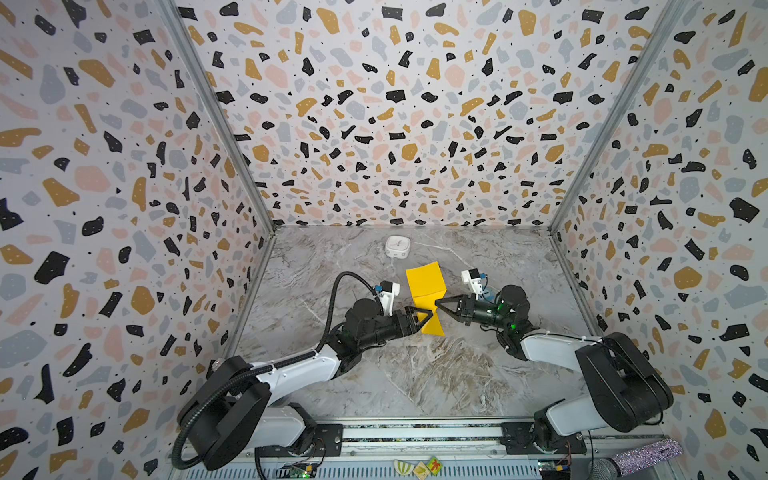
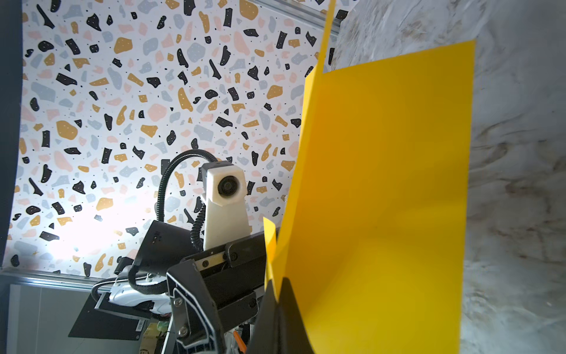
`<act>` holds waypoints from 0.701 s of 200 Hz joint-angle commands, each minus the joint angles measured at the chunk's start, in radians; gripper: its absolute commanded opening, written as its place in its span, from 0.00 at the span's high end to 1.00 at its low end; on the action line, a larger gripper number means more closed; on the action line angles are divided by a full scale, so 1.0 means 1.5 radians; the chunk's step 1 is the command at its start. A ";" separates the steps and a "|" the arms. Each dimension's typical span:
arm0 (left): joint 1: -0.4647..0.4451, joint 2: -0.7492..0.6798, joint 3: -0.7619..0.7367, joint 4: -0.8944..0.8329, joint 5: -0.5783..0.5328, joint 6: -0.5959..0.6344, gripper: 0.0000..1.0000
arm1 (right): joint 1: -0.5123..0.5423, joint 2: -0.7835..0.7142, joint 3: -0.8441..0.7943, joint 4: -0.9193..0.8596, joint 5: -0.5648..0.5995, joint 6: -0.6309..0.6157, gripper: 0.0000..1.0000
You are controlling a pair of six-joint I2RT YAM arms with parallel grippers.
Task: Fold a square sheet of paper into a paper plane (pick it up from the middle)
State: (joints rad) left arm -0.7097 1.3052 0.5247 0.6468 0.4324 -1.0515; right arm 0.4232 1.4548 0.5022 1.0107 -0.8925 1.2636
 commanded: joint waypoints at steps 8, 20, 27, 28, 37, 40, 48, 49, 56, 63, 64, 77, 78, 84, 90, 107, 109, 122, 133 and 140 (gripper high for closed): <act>0.000 0.010 0.003 0.132 0.046 -0.049 0.33 | 0.001 -0.017 0.021 0.030 -0.015 0.029 0.97; 0.000 0.011 0.005 0.133 0.043 -0.050 0.41 | 0.001 -0.015 0.021 0.043 -0.016 0.038 0.97; 0.000 0.012 0.006 0.133 0.042 -0.050 0.46 | 0.001 -0.015 0.021 0.051 -0.016 0.044 0.97; 0.000 0.012 0.007 0.133 0.042 -0.050 0.46 | 0.001 -0.015 0.021 0.052 -0.016 0.045 0.97; 0.000 0.013 0.009 0.132 0.041 -0.048 0.51 | 0.001 -0.015 0.023 0.055 -0.016 0.047 0.98; 0.000 0.013 0.010 0.131 0.041 -0.047 0.53 | 0.001 -0.015 0.024 0.054 -0.017 0.047 0.97; 0.000 0.014 0.013 0.126 0.039 -0.043 0.57 | 0.000 -0.014 0.025 0.052 -0.017 0.046 0.97; 0.000 0.014 0.013 0.126 0.039 -0.041 0.57 | 0.000 -0.014 0.025 0.052 -0.017 0.046 0.97; 0.000 0.014 0.016 0.121 0.036 -0.036 0.60 | 0.000 -0.016 0.025 0.051 -0.018 0.045 0.97; 0.001 0.013 0.018 0.112 0.031 -0.030 0.63 | -0.001 -0.017 0.024 0.048 -0.018 0.043 0.97; 0.000 0.013 0.019 0.111 0.030 -0.029 0.64 | -0.002 -0.018 0.023 0.048 -0.017 0.043 0.97; 0.000 0.010 0.019 0.101 0.019 -0.021 0.69 | -0.004 -0.021 0.021 0.033 -0.017 0.033 0.97; 0.000 0.010 0.018 0.101 0.018 -0.021 0.69 | -0.004 -0.022 0.021 0.032 -0.017 0.033 0.97; 0.001 0.009 0.020 0.096 0.013 -0.017 0.71 | -0.006 -0.025 0.020 0.030 -0.017 0.030 0.97; 0.000 0.010 0.020 0.092 0.011 -0.015 0.73 | -0.008 -0.027 0.017 0.028 -0.017 0.028 0.97; 0.001 0.013 0.023 0.086 0.010 -0.012 0.81 | -0.012 -0.032 0.014 0.017 -0.017 0.020 0.95; 0.001 0.013 0.023 0.085 0.010 -0.011 0.82 | -0.013 -0.033 0.013 0.016 -0.017 0.019 0.95; 0.001 0.018 0.030 0.076 0.015 -0.006 0.90 | -0.016 -0.037 0.011 0.009 -0.018 0.014 0.92; 0.001 0.022 0.035 0.066 0.015 -0.001 0.94 | -0.022 -0.043 0.011 -0.006 -0.019 0.004 0.86; 0.001 0.023 0.039 0.055 0.013 0.005 0.96 | -0.027 -0.049 0.010 -0.027 -0.019 -0.010 0.81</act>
State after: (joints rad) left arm -0.7097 1.3293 0.5423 0.7414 0.4583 -1.0847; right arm 0.4011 1.4296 0.5079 1.0233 -0.9054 1.3067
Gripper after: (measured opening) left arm 0.069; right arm 0.120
